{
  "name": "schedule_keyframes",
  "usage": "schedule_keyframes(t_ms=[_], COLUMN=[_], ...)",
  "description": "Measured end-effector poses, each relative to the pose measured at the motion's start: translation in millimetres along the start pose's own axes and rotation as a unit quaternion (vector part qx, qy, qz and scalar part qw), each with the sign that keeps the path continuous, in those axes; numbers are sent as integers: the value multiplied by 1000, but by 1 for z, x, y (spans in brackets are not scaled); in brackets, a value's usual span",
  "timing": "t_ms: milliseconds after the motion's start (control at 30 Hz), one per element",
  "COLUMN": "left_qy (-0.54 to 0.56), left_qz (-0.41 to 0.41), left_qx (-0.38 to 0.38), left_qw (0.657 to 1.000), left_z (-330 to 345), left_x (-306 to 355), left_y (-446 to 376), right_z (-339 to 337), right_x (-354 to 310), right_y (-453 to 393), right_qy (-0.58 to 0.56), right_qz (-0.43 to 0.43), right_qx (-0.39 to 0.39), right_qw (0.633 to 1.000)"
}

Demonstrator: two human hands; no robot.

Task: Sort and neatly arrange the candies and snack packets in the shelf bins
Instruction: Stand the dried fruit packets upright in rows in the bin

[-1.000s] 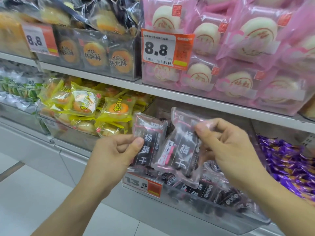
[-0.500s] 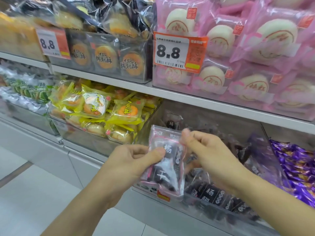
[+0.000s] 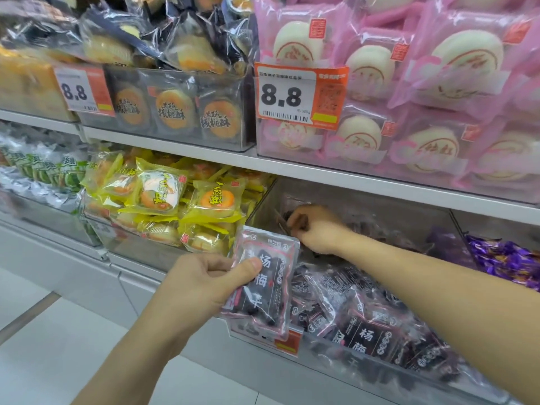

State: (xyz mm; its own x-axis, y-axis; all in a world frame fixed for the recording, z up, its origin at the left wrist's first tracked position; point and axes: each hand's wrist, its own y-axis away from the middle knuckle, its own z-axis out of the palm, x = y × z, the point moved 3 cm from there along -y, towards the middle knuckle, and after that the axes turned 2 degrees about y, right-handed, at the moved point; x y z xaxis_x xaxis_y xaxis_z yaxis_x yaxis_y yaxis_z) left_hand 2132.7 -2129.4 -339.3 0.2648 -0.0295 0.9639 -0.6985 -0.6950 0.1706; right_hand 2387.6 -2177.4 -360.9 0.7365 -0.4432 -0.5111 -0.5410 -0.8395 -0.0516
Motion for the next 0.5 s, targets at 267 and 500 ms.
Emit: schedule_keyframes(t_ms=[267, 500], left_qy=[-22, -17], left_qz=[1, 2], left_qx=[7, 5], left_qw=[1000, 1000], left_z=[-2, -1], left_x=[-8, -9], left_y=[-8, -11], right_z=[-26, -7], right_x=[26, 13], right_y=[-15, -19], right_qy=[-4, 142], right_qz=[92, 62], right_qx=[-11, 2], right_qw=[996, 988])
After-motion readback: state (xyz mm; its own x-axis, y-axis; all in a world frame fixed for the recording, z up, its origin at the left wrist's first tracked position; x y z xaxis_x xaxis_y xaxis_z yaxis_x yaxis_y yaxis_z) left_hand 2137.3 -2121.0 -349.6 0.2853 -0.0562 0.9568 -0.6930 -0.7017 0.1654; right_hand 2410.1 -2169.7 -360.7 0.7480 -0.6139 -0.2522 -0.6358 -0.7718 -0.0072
